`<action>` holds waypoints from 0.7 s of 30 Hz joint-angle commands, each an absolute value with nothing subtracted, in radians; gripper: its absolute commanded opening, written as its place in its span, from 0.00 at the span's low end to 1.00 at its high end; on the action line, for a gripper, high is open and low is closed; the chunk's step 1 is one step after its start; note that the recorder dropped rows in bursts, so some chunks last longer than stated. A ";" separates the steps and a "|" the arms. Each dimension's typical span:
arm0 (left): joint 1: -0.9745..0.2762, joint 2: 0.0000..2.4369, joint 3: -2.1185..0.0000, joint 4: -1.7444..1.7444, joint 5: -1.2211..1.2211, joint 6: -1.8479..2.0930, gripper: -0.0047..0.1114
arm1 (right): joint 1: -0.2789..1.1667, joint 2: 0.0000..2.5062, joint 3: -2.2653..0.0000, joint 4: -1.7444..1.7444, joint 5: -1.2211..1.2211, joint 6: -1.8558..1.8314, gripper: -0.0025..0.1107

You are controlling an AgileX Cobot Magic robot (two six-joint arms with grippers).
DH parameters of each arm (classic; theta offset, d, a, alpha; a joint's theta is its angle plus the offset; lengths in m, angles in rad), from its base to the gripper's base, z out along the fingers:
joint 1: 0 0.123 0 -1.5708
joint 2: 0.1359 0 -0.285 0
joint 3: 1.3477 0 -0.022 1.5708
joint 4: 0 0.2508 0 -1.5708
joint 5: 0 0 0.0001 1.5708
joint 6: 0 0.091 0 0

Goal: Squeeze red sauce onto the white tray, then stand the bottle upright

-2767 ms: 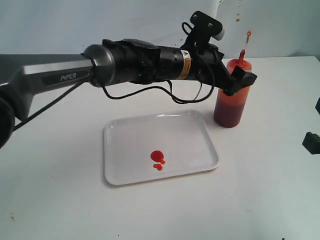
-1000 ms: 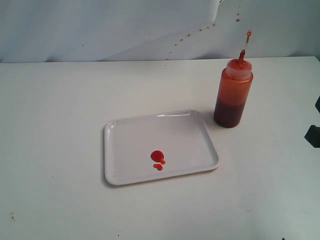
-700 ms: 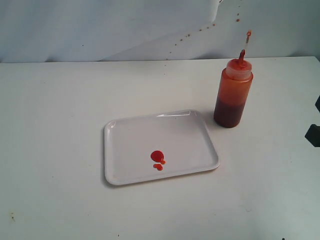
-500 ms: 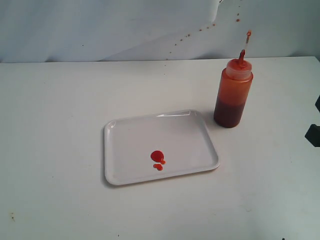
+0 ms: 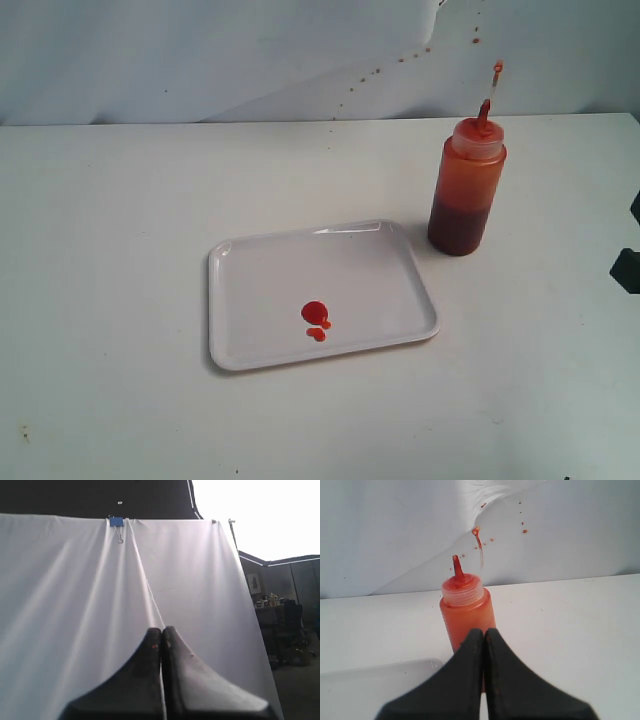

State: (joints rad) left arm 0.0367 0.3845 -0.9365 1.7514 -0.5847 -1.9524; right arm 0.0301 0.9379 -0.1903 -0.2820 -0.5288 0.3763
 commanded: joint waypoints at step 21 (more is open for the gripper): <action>-0.007 0.007 -0.932 1.744 -0.580 -1.952 0.04 | 0.029 0.936 -0.181 -0.276 -0.542 0.378 0.02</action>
State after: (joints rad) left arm 0.0193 0.0392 -0.9365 1.7496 -0.5865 -1.9497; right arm 0.0301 0.9379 -0.1903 -0.2820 -0.5288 0.3763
